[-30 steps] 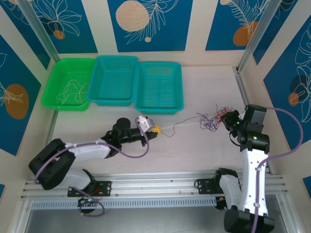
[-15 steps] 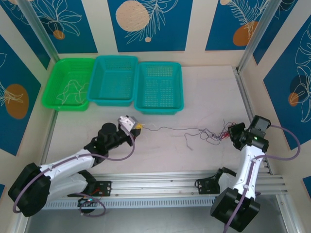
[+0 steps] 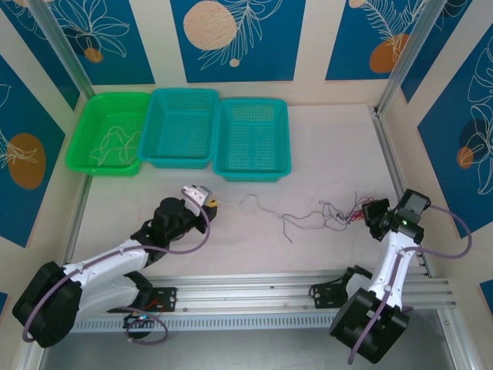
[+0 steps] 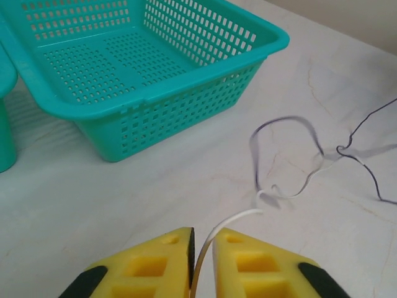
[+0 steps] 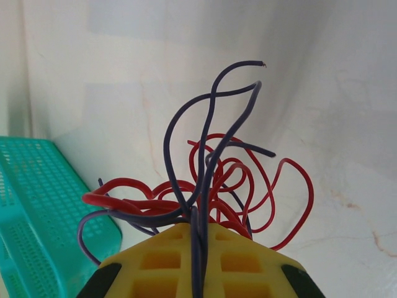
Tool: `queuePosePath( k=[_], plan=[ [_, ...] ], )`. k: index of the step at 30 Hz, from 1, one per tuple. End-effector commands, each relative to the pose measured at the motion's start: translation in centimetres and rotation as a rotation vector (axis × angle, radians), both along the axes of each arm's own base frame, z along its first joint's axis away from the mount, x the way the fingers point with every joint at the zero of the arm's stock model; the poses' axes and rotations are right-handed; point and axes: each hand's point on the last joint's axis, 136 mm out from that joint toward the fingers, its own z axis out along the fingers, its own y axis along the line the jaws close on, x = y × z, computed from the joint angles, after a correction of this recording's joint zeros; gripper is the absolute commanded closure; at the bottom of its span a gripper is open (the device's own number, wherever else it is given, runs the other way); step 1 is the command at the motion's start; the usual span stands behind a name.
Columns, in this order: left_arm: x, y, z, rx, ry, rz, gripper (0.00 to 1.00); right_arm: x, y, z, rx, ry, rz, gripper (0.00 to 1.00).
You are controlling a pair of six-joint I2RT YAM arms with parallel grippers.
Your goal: Untangle the cables
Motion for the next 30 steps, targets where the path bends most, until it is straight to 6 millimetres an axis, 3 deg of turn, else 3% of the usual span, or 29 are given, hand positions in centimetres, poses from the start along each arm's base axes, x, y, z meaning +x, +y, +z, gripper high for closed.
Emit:
queuePosePath(
  k=[1,4,9,12,14,17,21,27,30],
  plan=[
    [0.4,0.5,0.0,-0.013,0.01,0.03,0.76,0.2,0.6,-0.3,0.021,-0.016,0.022,1.0],
    [0.5,0.7,-0.1,-0.01,0.015,0.037,0.74,0.0,0.1,-0.5,0.001,0.001,0.008,1.0],
    [0.3,0.3,0.5,-0.039,0.012,0.012,0.99,0.4,0.4,-0.2,0.017,-0.017,0.029,1.0],
    [0.1,-0.1,1.2,-0.064,-0.004,-0.014,1.0,0.6,0.9,-0.4,0.03,-0.027,0.046,1.0],
    [-0.3,-0.9,1.4,-0.066,-0.007,-0.069,0.92,0.6,1.4,-0.4,0.036,-0.033,0.064,1.0],
    [-1.4,-2.7,1.2,-0.046,0.049,-0.203,0.7,1.0,2.3,0.0,0.044,-0.054,0.114,1.0],
    [-2.1,-5.2,0.5,-0.019,0.138,-0.323,0.55,1.1,3.5,0.1,0.009,-0.034,0.177,1.0],
    [-3.8,-7.7,-2.3,0.376,-0.028,-0.596,0.36,1.4,4.9,0.3,-0.008,-0.031,0.238,0.98],
    [-2.4,-8.2,-3.6,0.507,-0.132,-0.625,0.3,1.5,5.2,0.5,-0.011,-0.03,0.253,0.98]
  ],
)
